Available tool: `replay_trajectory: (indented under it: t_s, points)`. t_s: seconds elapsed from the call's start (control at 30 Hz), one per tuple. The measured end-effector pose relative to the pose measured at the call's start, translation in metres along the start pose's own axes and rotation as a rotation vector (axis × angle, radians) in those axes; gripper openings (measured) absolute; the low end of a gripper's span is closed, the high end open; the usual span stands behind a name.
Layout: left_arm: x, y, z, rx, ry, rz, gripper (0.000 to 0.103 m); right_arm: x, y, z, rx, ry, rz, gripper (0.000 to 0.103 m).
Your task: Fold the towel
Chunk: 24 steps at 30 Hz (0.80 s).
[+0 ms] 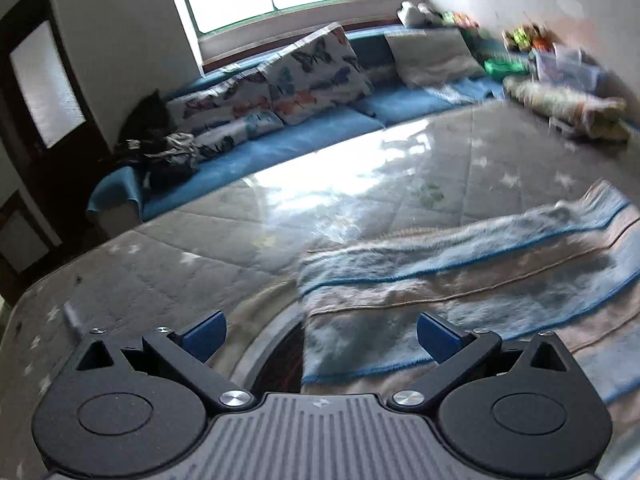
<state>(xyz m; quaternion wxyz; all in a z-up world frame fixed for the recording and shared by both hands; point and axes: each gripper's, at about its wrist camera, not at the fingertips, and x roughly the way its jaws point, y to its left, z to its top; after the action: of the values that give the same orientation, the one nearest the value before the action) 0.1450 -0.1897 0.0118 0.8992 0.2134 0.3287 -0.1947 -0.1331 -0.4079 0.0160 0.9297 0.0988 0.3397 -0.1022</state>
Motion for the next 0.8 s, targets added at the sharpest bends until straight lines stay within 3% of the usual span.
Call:
replay_trajectory:
  t_s: [0.2,0.27,0.37,0.53,0.63,0.8]
  points:
    - [0.025,-0.001,0.001,0.008,0.019,0.087,0.103,0.003,-0.001,-0.003,-0.014,0.001,-0.005,0.103]
    - [0.026,0.002,-0.001,0.009,-0.001,0.094,0.098,0.003,0.0,-0.004,-0.026,0.001,-0.01,0.103]
    - [0.023,0.001,-0.003,0.035,-0.026,0.055,0.081,0.004,0.001,-0.005,-0.038,-0.002,-0.017,0.103]
    - [0.02,-0.002,-0.003,0.022,-0.03,-0.063,0.015,0.005,0.002,-0.006,-0.042,-0.007,-0.024,0.103]
    - [0.015,-0.007,-0.005,0.025,-0.053,-0.064,0.006,0.005,0.002,-0.007,-0.043,-0.008,-0.025,0.103]
    - [-0.006,0.001,-0.002,0.003,-0.128,-0.004,0.003,0.005,0.002,-0.007,-0.049,-0.008,-0.033,0.103]
